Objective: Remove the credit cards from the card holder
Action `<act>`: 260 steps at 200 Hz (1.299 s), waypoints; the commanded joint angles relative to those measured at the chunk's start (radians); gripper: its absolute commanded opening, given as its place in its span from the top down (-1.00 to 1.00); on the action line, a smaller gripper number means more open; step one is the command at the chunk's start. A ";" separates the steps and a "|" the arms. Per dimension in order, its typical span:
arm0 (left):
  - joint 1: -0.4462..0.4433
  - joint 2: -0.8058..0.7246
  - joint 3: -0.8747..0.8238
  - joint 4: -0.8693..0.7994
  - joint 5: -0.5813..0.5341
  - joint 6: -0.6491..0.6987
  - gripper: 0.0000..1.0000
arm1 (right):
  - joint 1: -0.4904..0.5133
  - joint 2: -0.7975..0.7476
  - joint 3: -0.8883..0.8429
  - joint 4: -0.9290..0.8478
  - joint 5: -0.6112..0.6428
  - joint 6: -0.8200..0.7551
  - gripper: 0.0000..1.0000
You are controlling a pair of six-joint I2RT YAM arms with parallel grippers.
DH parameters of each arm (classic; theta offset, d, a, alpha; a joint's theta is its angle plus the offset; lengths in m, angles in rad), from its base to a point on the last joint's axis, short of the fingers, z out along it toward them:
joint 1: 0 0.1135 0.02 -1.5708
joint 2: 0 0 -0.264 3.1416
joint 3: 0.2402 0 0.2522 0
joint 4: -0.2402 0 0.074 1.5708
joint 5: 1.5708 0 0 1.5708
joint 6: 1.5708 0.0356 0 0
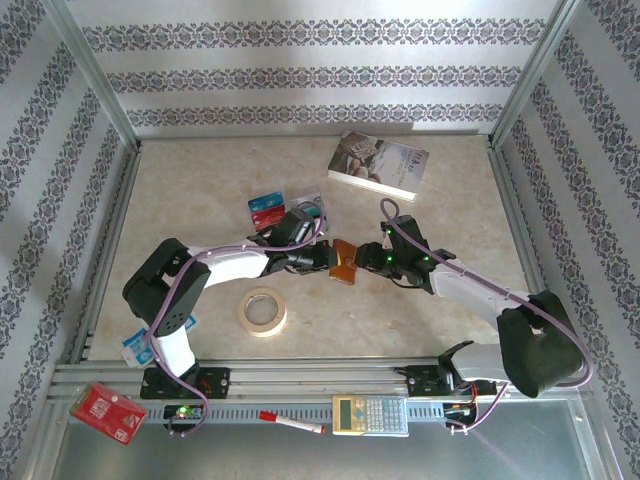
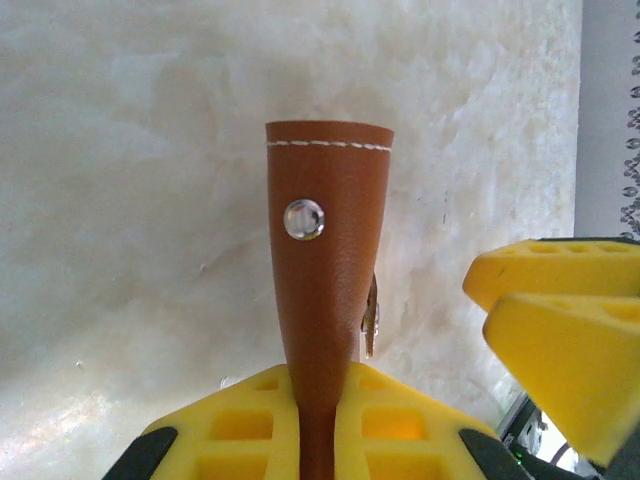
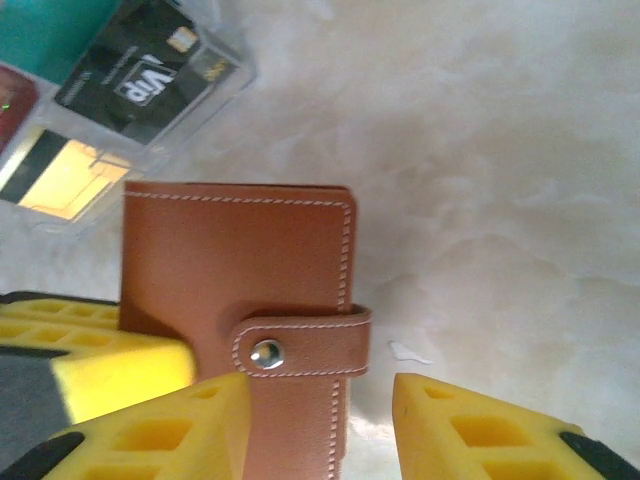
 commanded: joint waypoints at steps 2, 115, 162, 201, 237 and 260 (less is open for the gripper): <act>0.008 -0.030 -0.006 0.054 -0.010 0.027 1.00 | 0.021 0.039 0.040 0.051 -0.060 0.017 0.14; 0.006 -0.018 -0.009 0.094 0.051 0.034 1.00 | 0.058 0.204 0.100 0.054 -0.063 0.019 0.21; 0.006 -0.022 -0.007 0.083 0.049 0.038 1.00 | 0.058 0.209 0.116 -0.051 0.084 -0.009 0.37; 0.006 -0.029 -0.002 0.027 -0.009 0.049 1.00 | 0.056 0.183 0.106 -0.135 0.221 0.001 0.56; 0.006 -0.024 0.006 -0.009 -0.036 0.059 1.00 | 0.052 0.187 0.121 -0.201 0.281 0.007 0.67; 0.006 -0.024 0.008 -0.014 -0.035 0.061 1.00 | 0.052 0.177 0.119 -0.199 0.273 0.009 0.68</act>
